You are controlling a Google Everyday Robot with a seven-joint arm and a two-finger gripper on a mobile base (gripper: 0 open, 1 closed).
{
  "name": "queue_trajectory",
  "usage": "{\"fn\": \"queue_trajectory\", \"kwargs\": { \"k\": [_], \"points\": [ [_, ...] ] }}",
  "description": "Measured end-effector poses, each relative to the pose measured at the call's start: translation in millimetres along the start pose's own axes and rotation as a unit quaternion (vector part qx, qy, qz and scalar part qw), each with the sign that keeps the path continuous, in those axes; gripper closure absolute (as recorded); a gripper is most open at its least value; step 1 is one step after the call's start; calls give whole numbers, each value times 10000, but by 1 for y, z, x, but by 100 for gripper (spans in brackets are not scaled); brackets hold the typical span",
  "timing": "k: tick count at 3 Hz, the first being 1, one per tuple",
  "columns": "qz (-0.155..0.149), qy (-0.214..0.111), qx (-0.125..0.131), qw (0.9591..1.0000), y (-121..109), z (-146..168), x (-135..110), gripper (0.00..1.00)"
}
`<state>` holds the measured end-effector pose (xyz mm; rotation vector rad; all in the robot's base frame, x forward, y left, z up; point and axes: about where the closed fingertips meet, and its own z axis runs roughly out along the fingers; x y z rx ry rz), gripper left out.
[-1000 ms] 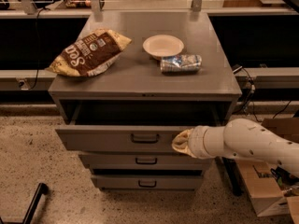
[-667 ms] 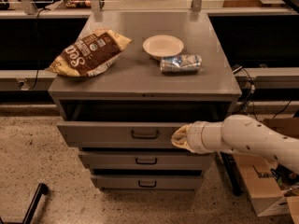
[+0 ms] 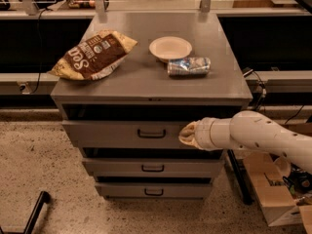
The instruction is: Close top drawer
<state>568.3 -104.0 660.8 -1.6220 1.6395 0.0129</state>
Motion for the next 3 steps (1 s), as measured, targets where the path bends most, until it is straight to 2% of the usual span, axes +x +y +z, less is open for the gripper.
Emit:
{"fn": "queue_trajectory", "kwargs": {
  "k": [1, 2, 3],
  "points": [
    [-1, -169, 160, 9997, 1, -3, -2, 100],
    [117, -287, 565, 9979, 11, -27, -14, 100],
    [-97, -300, 996, 9945, 26, -55, -34, 100]
  ]
}}
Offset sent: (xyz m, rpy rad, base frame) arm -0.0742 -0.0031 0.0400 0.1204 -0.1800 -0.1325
